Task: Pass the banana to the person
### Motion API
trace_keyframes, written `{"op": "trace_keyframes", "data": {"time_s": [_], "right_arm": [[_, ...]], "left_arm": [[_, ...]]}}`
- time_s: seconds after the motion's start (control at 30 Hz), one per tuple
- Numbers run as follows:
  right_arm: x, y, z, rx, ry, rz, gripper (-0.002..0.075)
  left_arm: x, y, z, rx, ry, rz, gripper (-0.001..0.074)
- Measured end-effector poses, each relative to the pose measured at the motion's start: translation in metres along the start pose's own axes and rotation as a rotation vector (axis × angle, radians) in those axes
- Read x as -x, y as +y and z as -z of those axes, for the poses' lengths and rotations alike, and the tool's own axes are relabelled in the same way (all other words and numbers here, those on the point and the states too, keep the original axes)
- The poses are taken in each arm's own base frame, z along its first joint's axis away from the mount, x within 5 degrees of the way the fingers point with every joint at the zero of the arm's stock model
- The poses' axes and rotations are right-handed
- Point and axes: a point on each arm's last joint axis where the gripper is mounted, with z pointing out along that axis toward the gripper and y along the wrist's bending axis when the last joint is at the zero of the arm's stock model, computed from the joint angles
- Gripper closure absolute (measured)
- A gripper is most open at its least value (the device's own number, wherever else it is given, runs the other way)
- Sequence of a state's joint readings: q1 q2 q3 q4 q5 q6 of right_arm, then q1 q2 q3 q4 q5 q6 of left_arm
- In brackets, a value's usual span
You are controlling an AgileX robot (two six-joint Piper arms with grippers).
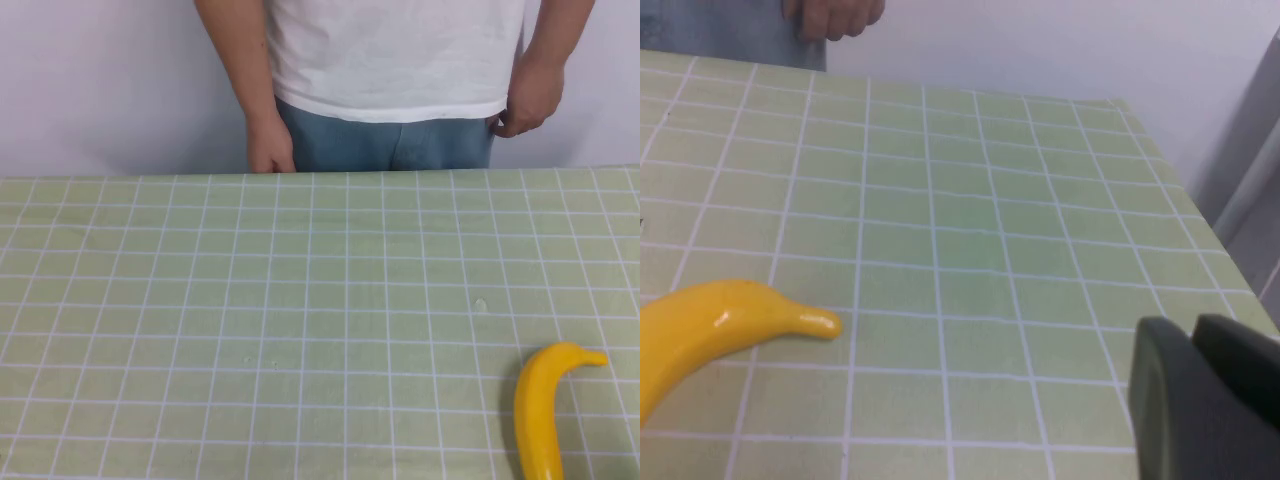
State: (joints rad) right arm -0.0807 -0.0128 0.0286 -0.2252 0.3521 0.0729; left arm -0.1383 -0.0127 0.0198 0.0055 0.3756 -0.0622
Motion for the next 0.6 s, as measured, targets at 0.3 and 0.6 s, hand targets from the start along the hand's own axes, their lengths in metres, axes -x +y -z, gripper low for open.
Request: {"op": "trace_keyframes", "data": {"time_s": [0.3, 0.6], "right_arm": [[0.0001, 0.0001, 0.0, 0.001, -0.001, -0.01, 0.0733], [-0.0011, 0.0034, 0.0001, 0.036, 0.016, -0.184, 0.0734]], "left_arm": [[0.0, 0.0, 0.0, 0.0, 0.0, 0.0, 0.0738], [0.0, 0.0, 0.0, 0.0, 0.0, 0.002, 0.0738]]}}
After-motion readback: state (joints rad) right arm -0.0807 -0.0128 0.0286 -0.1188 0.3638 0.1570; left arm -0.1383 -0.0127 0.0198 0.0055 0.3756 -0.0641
